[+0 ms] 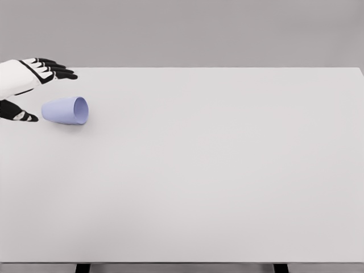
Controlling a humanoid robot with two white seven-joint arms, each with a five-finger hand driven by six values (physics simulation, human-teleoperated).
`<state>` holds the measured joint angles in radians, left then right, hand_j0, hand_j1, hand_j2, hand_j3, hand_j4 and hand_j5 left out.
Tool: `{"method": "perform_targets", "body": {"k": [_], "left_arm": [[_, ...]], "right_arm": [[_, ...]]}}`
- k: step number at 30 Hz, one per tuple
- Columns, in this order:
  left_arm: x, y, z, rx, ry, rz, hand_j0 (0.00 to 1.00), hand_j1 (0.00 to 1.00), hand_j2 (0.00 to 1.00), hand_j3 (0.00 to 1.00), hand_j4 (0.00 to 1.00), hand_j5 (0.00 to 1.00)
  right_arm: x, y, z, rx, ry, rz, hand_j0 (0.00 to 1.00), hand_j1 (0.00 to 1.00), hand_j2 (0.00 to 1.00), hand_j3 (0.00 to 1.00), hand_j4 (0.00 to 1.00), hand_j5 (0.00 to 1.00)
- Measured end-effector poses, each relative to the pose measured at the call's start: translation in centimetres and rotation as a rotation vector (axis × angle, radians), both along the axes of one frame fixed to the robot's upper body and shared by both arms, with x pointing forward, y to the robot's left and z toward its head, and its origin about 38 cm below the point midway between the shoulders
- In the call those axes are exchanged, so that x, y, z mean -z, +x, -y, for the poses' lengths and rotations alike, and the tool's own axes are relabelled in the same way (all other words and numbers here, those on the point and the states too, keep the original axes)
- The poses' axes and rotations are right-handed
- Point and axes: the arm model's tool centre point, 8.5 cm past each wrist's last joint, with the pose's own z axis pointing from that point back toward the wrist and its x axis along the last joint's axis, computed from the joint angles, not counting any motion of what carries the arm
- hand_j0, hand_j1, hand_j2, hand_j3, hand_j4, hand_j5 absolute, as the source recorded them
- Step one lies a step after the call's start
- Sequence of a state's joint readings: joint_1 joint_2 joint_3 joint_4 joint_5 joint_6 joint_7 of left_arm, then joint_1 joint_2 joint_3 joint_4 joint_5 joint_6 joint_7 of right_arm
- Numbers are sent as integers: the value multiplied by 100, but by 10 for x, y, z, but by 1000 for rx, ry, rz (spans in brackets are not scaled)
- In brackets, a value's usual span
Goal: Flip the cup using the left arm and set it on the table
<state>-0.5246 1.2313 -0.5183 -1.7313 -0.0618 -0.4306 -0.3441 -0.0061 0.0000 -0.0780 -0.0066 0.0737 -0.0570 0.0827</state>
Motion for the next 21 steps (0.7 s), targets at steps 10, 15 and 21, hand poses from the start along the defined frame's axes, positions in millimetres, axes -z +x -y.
{"method": "perform_targets", "body": {"k": [10, 15, 21], "left_arm": [[47, 39, 1, -373, -184, -369, 100, 100, 100, 100, 100, 100], [65, 65, 8, -432, -131, -343, 100, 100, 100, 100, 100, 100], [89, 69, 12, -453, -84, -353, 100, 100, 100, 100, 100, 100]], "right_arm": [[0, 0, 0, 0, 0, 0, 100, 100, 100, 100, 100, 100], [0, 0, 0, 0, 0, 0, 100, 100, 100, 100, 100, 100], [0, 0, 0, 0, 0, 0, 100, 100, 100, 100, 100, 100]]}}
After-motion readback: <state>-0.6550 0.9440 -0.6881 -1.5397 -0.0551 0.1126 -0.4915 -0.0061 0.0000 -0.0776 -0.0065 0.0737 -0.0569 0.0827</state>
